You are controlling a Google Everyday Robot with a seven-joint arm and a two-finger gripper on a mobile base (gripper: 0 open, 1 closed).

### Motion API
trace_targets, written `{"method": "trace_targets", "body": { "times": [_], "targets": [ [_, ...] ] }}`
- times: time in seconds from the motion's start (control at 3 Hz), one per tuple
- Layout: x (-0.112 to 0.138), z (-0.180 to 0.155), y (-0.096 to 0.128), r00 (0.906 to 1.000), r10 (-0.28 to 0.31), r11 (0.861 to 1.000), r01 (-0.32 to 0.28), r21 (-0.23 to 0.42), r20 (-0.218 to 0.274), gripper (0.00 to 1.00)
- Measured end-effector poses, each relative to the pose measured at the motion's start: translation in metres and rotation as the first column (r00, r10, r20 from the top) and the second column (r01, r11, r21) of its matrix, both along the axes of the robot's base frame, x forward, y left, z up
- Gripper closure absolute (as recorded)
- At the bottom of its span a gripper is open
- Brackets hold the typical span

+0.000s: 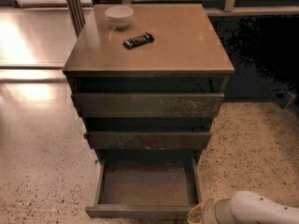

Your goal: Close bottom drawer

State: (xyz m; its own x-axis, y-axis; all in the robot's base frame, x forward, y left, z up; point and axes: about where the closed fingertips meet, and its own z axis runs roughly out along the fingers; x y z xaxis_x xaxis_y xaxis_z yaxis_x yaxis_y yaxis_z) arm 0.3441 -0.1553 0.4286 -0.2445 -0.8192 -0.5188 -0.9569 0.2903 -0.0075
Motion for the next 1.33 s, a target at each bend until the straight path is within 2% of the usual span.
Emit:
{"method": "trace_targets", "body": {
  "times": [0.33, 0.67, 1.0, 1.33],
  "targets": [
    [0.001, -0.045, 0.000, 0.9999, -0.006, 1.000, 0.006, 0.018, -0.014, 1.00],
    [-0.001, -0.129, 0.014, 0.9984, -0.031, 0.999, 0.033, 0.043, -0.047, 1.00],
    [-0.001, -0.129, 0.014, 0.9984, -0.031, 0.999, 0.033, 0.043, -0.047, 1.00],
    [0.008, -0.144, 0.020, 0.9992, -0.040, 0.997, 0.039, 0.069, 0.004, 1.00]
  ]
}}
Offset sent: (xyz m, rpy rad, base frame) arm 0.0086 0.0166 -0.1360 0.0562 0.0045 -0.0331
